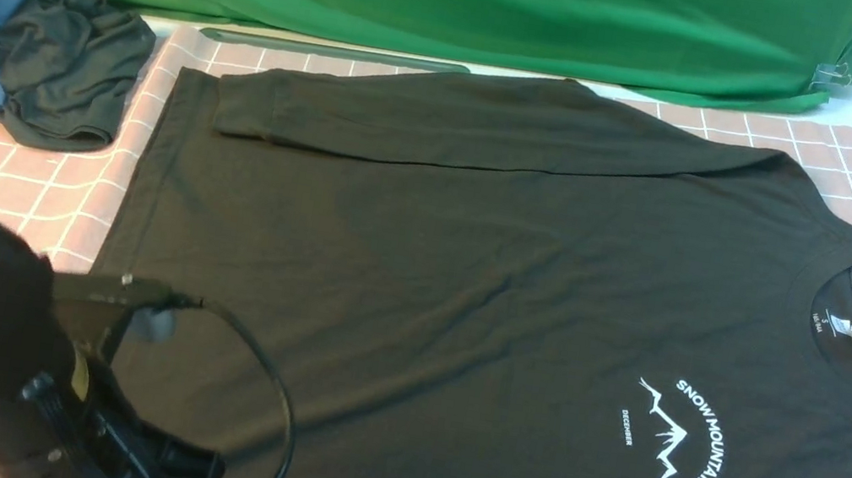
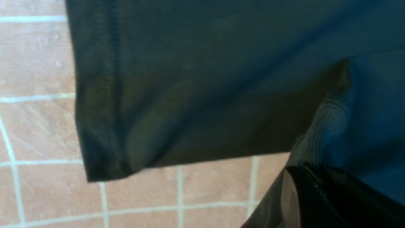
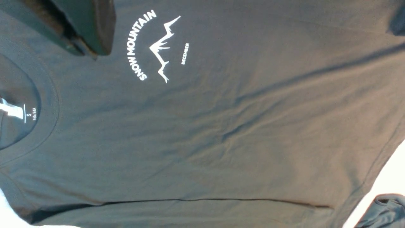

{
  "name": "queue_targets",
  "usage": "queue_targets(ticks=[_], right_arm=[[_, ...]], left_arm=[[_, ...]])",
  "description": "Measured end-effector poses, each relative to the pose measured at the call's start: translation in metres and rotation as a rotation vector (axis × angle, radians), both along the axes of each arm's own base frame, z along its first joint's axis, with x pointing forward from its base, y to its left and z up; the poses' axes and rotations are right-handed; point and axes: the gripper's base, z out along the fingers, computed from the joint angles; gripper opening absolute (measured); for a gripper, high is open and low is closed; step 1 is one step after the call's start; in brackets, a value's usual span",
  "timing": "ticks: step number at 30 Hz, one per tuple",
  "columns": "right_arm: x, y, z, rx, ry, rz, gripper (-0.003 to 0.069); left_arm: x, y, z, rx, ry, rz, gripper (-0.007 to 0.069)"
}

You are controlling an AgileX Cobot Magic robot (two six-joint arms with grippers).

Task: Fold a long-sleeved shirt over a pink coffee tablecloth.
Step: 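Grasp the left edge of the dark T-shirt lying flat on the table, then fold the left side of the black T-shirt inward over its body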

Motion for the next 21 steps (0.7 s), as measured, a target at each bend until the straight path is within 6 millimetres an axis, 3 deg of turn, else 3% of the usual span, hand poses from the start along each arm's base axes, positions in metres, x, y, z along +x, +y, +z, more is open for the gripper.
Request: queue_targets(ticks=[1,10,15,21], right_arm=[[0.000,0.000,0.000,0.000,0.000,0.000,0.0049],[0.001,0.000,0.001,0.003,-0.015,-0.006,0.0051],[0.001,0.000,0.001,0.003,-0.016,-0.006,0.0055],[0.001,0.000,0.001,0.006,-0.015,-0.008,0.0058]], left_arm=[[0.000,0.000,0.000,0.002,0.003,0.000,0.0047],[0.031,-0.001,0.067,0.046,-0.215,-0.015,0.0047],[0.052,0.010,0.104,0.014,-0.348,0.067,0.0047],[0.081,0.026,0.114,0.039,-0.390,0.113,0.0047]])
